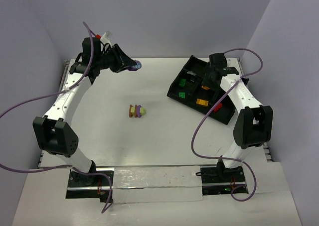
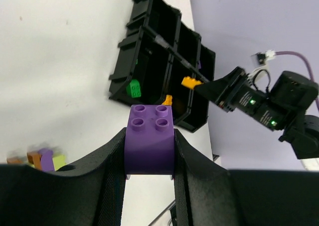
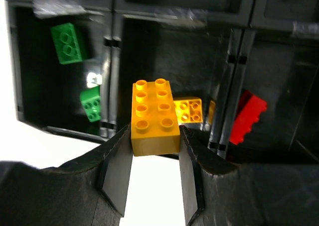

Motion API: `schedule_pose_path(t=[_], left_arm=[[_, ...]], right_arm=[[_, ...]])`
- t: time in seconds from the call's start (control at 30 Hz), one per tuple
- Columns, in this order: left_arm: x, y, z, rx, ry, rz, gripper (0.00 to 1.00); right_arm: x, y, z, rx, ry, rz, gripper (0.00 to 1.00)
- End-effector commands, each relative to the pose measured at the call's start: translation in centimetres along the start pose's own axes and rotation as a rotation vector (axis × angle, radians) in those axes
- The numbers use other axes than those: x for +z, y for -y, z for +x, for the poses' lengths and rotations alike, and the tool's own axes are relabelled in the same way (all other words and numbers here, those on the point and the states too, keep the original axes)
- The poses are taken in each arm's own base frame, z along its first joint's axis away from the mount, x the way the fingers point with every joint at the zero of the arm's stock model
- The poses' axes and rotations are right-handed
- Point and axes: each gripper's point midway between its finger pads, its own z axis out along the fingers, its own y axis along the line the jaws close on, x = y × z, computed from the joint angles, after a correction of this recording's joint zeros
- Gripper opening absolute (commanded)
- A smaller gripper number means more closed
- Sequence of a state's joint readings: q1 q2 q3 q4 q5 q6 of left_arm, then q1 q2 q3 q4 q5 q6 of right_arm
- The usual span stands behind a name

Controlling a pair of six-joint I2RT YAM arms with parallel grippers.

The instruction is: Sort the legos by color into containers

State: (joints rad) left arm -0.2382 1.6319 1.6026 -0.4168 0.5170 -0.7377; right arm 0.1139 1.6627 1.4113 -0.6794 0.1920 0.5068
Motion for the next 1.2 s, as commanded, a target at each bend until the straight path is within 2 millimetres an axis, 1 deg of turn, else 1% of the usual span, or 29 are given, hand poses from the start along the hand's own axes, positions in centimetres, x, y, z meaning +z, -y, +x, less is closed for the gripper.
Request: schedule_pose_path(t=[0.0,0.07,0.1,0.13,0.27,0.3,0.37,0.43,0.47,0.5,0.53,0.57,0.6,0.67,0.7,0.73,0.87,0.9,0.97,1.0,1.03,1.07,1.1,1.17], left_arm=[[-0.1,2.1,-1.5,0.043,0.011,0.070,0.00],[0.1,2.4,-1.3,0.042,0.001,0.094,0.00],[0.3,2.7,-1.2,0.041,-0.012,0.113,0.00],[0.5,2.8,-1.1,0.038,-0.022,0.121,0.00],[0.9,3.3,-0.5,0.031,-0.053,0.154,0.00],[1.0,3.5,-0.3,0.030,-0.061,0.169,0.00],[1.1,3.7,0.0,0.028,-0.074,0.191,0.00],[1.2,3.8,0.5,0.024,-0.094,0.206,0.00],[1.2,4.2,0.7,0.027,-0.106,0.226,0.00],[1.2,4.3,1.0,0.030,-0.117,0.235,0.00],[1.2,4.3,1.2,0.031,-0.126,0.241,0.00],[1.3,4.4,1.4,0.032,-0.137,0.250,0.00],[1.2,4.5,1.7,0.034,-0.146,0.263,0.00],[1.1,5.2,2.4,0.038,-0.174,0.314,0.00],[1.0,5.5,2.6,0.040,-0.181,0.334,0.00],[1.0,5.8,2.8,0.041,-0.187,0.349,0.00],[0.7,7.2,3.4,0.047,-0.214,0.423,0.00],[0.6,7.5,3.5,0.048,-0.222,0.440,0.00],[0.2,8.8,3.6,0.066,-0.238,0.506,0.00],[0.1,9.0,3.6,0.060,-0.242,0.510,0.00],[-0.1,9.6,3.6,0.075,-0.242,0.537,0.00],[-0.2,10.0,3.5,0.077,-0.238,0.550,0.00],[-0.3,10.2,3.4,0.076,-0.239,0.555,0.00],[-0.6,10.9,3.1,0.086,-0.227,0.584,0.00]], right_arm=[[-0.1,0.2,-0.4,-0.013,0.020,0.004,0.44],[0.1,0.3,-0.2,-0.016,0.011,0.006,0.58],[0.1,0.2,-0.2,-0.020,0.009,0.007,0.67],[-0.1,0.2,-0.3,-0.025,0.010,0.007,0.70],[-1.9,-0.4,-1.9,-0.022,0.051,-0.024,0.72],[-2.3,-0.9,-2.1,-0.020,0.052,-0.049,0.72],[-3.9,-2.8,-3.0,-0.023,0.072,-0.152,0.70],[-5.2,-5.0,-3.3,-0.064,0.077,-0.276,0.68],[-7.2,-8.0,-3.3,-0.095,0.063,-0.451,0.67],[-8.3,-9.5,-3.3,-0.133,0.057,-0.548,0.66],[-10.2,-11.9,-2.6,-0.171,0.026,-0.693,0.66],[-11.7,-13.6,-2.6,-0.201,0.015,-0.790,0.66],[-12.2,-14.1,-2.6,-0.212,0.016,-0.814,0.66],[-15.6,-17.7,-1.9,-0.258,-0.052,-1.021,0.67],[-17.2,-19.2,-1.5,-0.284,-0.088,-1.109,0.68],[-18.3,-20.3,-1.1,-0.296,-0.116,-1.166,0.68],[-21.4,-23.1,0.0,-0.319,-0.209,-1.340,0.70],[-22.0,-23.5,0.2,-0.321,-0.228,-1.377,0.70],[-23.5,-24.5,0.2,-0.329,-0.253,-1.504,0.70],[-23.8,-24.6,0.2,-0.294,-0.288,-1.506,0.70],[-24.6,-24.8,0.4,-0.294,-0.316,-1.566,0.70],[-25.4,-24.8,0.2,-0.318,-0.297,-1.613,0.70],[-25.2,-24.7,0.5,-0.299,-0.325,-1.607,0.70],[-25.0,-24.8,0.3,-0.295,-0.308,-1.603,0.71]])
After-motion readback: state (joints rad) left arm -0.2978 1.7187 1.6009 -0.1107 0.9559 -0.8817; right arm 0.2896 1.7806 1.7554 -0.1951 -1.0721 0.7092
